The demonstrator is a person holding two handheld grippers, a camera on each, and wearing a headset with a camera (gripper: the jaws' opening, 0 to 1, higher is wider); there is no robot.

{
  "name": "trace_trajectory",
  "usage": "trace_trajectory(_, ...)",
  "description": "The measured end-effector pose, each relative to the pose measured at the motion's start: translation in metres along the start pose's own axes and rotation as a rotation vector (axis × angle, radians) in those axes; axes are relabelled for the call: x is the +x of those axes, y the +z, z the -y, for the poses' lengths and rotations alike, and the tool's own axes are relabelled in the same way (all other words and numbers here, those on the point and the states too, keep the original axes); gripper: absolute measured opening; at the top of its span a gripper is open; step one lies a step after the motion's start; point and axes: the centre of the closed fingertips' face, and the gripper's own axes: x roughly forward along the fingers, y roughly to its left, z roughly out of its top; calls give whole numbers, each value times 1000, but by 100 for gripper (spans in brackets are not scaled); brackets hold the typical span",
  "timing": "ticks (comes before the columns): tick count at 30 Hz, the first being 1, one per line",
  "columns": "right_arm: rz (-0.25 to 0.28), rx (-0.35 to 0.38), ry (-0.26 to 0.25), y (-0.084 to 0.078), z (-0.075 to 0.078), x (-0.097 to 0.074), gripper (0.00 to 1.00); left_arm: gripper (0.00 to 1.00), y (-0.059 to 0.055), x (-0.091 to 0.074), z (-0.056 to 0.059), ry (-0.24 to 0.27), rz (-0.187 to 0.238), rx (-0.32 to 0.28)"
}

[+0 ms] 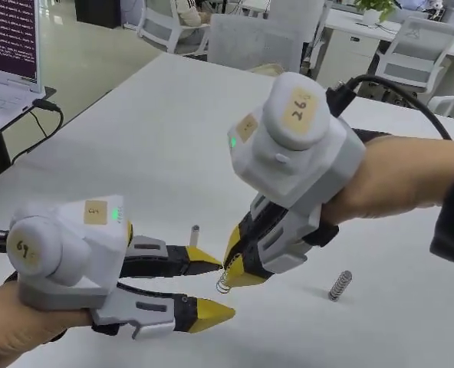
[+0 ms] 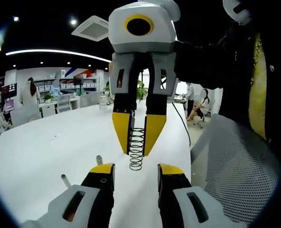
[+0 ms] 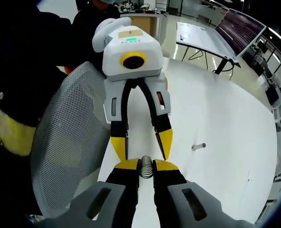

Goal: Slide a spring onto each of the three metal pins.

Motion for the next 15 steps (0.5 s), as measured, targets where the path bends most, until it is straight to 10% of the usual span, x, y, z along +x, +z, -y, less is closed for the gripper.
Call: trace_trajectory(15,-8,-10,-1,1,3,1,8,52,-6,-9,-3,37,-7,-26)
